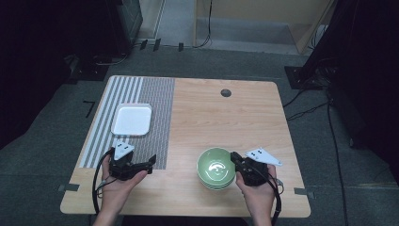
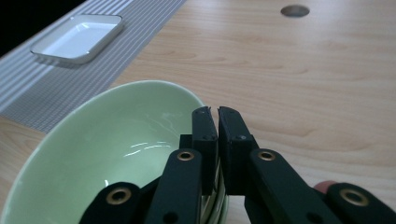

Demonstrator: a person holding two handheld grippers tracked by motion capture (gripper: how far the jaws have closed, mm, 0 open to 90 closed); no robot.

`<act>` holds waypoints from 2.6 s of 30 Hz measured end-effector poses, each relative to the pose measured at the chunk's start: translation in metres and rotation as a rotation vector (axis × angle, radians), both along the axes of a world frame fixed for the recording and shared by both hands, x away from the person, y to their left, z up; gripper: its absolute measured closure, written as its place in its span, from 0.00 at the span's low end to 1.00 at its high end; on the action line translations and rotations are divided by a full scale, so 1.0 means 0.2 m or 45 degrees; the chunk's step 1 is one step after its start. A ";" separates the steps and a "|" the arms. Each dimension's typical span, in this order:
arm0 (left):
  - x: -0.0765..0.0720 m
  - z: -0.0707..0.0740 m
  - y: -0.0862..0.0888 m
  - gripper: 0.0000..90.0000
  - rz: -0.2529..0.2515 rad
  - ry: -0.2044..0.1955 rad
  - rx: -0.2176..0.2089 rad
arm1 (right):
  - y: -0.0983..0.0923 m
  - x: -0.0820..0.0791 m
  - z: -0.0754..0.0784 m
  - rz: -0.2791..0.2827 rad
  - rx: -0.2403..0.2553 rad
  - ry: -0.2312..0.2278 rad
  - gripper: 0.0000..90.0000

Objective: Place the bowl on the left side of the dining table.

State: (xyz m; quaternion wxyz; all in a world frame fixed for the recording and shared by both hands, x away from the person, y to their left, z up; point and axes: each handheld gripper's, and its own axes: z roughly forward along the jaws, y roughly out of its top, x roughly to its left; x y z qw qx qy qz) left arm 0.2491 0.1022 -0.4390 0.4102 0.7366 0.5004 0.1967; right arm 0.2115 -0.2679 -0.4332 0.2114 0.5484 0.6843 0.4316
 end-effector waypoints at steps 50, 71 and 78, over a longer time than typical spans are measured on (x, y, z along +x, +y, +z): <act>-0.03 0.00 -0.21 0.10 -0.205 0.012 -0.111 | 0.06 -0.06 0.00 -0.032 -0.146 -0.226 0.94; -0.12 0.10 -0.28 0.10 -0.350 -0.027 -0.345 | 0.16 -0.11 0.02 0.035 -0.047 -0.337 0.94; -0.14 0.09 -0.32 0.19 -0.387 0.008 -0.366 | 0.19 -0.12 0.03 0.051 -0.045 -0.359 0.94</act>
